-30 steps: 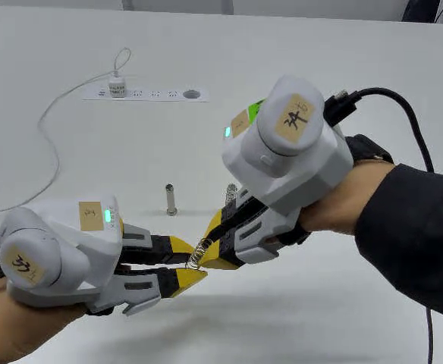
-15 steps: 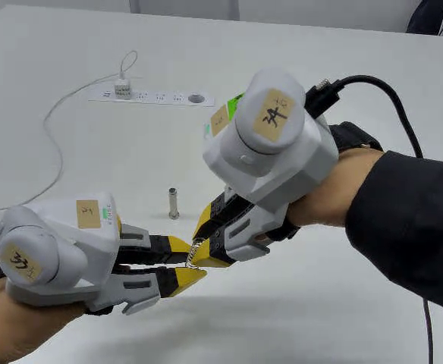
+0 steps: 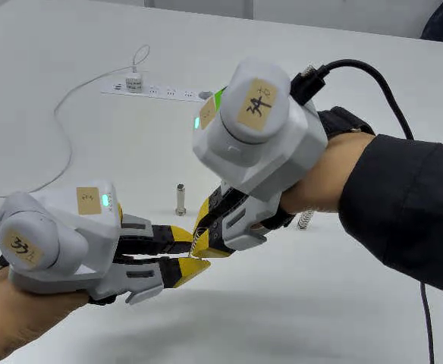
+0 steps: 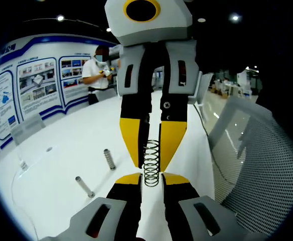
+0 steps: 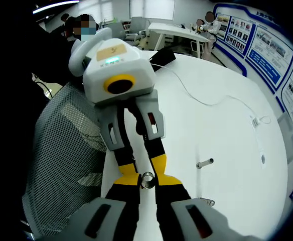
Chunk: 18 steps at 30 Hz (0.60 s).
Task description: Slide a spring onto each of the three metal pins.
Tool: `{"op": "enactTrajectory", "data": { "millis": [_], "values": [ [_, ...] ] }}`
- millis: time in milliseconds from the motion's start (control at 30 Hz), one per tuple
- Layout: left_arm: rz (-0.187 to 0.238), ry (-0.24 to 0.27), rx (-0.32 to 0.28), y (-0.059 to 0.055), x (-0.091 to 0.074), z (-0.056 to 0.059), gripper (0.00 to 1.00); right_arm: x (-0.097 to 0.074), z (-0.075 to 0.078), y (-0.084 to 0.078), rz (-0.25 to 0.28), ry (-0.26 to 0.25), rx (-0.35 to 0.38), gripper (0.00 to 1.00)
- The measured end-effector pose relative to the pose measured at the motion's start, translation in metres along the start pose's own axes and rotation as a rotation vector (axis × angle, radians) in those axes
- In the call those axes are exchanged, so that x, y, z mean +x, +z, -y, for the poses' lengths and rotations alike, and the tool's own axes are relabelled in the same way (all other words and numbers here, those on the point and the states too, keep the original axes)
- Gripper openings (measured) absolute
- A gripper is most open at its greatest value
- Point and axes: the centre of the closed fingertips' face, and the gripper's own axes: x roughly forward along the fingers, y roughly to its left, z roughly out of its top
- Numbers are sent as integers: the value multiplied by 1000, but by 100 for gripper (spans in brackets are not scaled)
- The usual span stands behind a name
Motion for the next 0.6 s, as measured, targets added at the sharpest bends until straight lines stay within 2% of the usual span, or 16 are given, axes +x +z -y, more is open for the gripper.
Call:
{"op": "enactTrajectory", "data": {
  "millis": [333, 467, 600],
  "values": [
    [11, 59, -50, -4, -14, -10, 30, -6, 15, 3, -14, -6, -9, 12],
    [14, 91, -74, -6, -23, -15, 36, -9, 25, 3, -22, -16, -8, 12],
    [11, 124, -100, -10, -34, -19, 45, -10, 42, 4, -31, -35, -4, 12]
  ]
}}
